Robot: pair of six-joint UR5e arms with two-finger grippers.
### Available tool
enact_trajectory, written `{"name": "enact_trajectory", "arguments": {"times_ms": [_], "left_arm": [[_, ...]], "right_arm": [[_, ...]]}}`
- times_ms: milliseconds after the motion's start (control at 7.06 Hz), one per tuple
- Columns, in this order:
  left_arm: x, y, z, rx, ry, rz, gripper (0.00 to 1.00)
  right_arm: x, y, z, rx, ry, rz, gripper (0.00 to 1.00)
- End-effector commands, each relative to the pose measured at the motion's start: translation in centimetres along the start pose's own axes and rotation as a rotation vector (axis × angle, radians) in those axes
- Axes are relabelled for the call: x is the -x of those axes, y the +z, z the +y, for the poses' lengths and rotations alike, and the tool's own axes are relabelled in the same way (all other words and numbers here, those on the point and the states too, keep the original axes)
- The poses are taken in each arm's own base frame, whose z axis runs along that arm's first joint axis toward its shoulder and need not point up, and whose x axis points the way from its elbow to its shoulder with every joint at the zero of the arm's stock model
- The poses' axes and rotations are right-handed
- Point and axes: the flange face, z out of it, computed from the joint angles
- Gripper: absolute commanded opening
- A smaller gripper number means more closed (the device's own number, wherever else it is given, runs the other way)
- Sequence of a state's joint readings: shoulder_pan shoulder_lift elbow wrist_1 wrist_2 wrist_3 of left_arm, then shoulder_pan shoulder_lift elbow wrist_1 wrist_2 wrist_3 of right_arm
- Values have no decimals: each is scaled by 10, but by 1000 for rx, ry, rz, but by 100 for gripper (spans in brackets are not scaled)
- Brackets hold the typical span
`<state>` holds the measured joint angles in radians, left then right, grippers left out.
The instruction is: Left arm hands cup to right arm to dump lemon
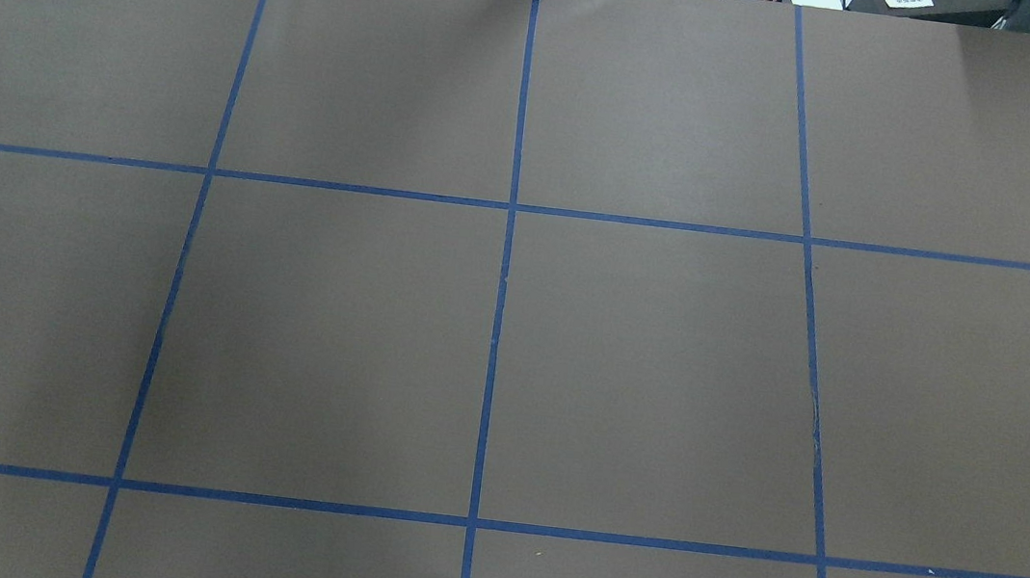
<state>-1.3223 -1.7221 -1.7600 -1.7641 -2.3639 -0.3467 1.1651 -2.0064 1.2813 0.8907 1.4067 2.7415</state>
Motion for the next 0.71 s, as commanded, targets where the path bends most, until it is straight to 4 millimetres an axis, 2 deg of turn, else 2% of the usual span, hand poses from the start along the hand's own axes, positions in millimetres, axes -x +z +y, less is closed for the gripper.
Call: {"name": "enact_trajectory", "arguments": {"times_ms": [0, 283, 567], "left_arm": [[-1, 0, 0, -1, 1, 2, 100], [0, 0, 1, 2, -1, 1, 100], [0, 0, 2, 1, 0, 1, 100]], "right_arm": [[5, -5, -1, 20, 188, -41, 49], [5, -9, -3, 31, 199, -44, 49], [4, -2, -2, 38, 173, -45, 48]]}}
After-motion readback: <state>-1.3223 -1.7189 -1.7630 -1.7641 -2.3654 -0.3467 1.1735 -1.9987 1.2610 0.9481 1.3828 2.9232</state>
